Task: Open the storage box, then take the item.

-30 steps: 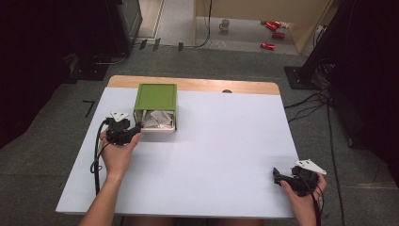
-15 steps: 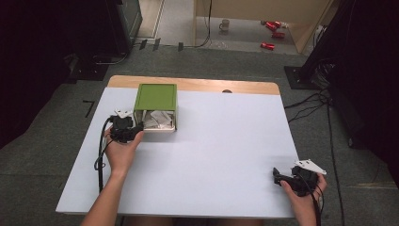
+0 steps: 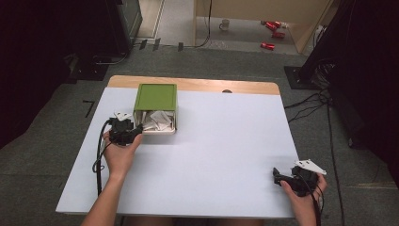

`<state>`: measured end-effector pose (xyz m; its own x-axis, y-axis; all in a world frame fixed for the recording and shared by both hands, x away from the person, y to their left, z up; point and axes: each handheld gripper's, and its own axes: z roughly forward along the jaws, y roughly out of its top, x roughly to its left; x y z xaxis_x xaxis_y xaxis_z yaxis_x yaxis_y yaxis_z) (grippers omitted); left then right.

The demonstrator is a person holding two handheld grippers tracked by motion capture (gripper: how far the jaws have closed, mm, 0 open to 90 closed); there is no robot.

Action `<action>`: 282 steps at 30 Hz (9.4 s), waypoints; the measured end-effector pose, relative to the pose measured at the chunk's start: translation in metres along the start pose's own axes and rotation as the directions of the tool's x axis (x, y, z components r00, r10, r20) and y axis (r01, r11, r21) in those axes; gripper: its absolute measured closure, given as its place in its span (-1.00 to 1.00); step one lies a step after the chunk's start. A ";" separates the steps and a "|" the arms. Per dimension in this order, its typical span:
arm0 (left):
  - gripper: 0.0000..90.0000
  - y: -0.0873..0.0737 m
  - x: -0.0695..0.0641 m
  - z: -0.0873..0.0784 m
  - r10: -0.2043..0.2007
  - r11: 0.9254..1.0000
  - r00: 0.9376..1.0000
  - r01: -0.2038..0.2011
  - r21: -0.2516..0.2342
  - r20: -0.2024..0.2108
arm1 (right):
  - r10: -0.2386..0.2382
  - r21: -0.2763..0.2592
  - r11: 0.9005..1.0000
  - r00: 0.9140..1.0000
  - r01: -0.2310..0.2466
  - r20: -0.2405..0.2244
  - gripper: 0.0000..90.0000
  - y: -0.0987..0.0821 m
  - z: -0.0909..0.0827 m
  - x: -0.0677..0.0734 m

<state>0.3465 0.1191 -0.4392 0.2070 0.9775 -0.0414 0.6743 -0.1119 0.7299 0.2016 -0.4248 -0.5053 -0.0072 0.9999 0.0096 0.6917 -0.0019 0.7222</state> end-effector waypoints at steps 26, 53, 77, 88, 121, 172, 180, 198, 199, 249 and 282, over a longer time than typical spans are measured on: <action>0.55 -0.002 0.002 -0.023 0.007 0.999 1.000 -0.006 -0.054 0.009 | -0.001 0.000 1.000 1.000 0.001 0.000 -1.00 0.000 0.000 0.000; 0.93 0.015 -0.003 -0.022 0.031 0.997 0.999 -0.032 -0.067 -0.009 | -0.001 -0.001 1.000 1.000 0.001 0.001 -1.00 0.000 0.000 0.000; 0.98 0.005 0.001 -0.034 0.023 0.996 0.999 -0.019 -0.090 0.045 | -0.001 -0.001 1.000 1.000 0.001 0.001 -1.00 0.000 0.000 0.000; 0.99 -0.004 0.000 -0.042 -0.002 0.994 0.999 0.007 -0.106 0.048 | 0.000 0.000 1.000 1.000 0.000 0.001 -1.00 0.000 0.000 0.000; 1.00 -0.033 0.000 -0.069 -0.039 0.990 0.997 0.047 -0.132 0.061 | 0.000 0.000 1.000 1.000 0.000 0.002 -1.00 0.000 0.000 0.000; 0.13 -0.035 -0.013 -0.104 -0.058 0.966 0.991 0.087 -0.242 0.124 | 0.000 0.001 1.000 1.000 0.000 0.002 -1.00 0.000 0.000 0.000; 0.02 -0.032 -0.025 -0.103 -0.047 0.964 0.990 0.081 -0.254 0.135 | 0.000 0.001 1.000 1.000 0.000 0.002 -1.00 0.000 0.000 0.000; 0.23 -0.036 -0.054 -0.080 0.026 0.973 0.995 -0.003 -0.231 0.097 | 0.000 0.001 1.000 1.000 0.000 0.001 -1.00 0.000 0.000 0.000; 0.24 -0.037 -0.055 -0.077 0.032 0.975 0.995 -0.010 -0.223 0.093 | 0.000 0.001 1.000 1.000 0.000 0.001 -1.00 0.000 0.000 0.000; 0.68 -0.046 -0.056 -0.068 0.087 0.981 0.954 -0.032 -0.192 0.288 | -0.001 0.001 1.000 1.000 0.001 0.002 -1.00 0.000 0.000 0.000; 0.97 -0.038 -0.047 -0.085 0.089 0.967 0.956 -0.016 -0.254 0.279 | 0.000 0.001 1.000 1.000 0.000 0.001 -1.00 0.000 0.000 0.000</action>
<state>0.2511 0.0927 -0.4070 0.4561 0.8745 -0.1653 0.4690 -0.0783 0.8797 0.2017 -0.4246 -0.5053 -0.0064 0.9999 0.0085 0.6921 -0.0018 0.7218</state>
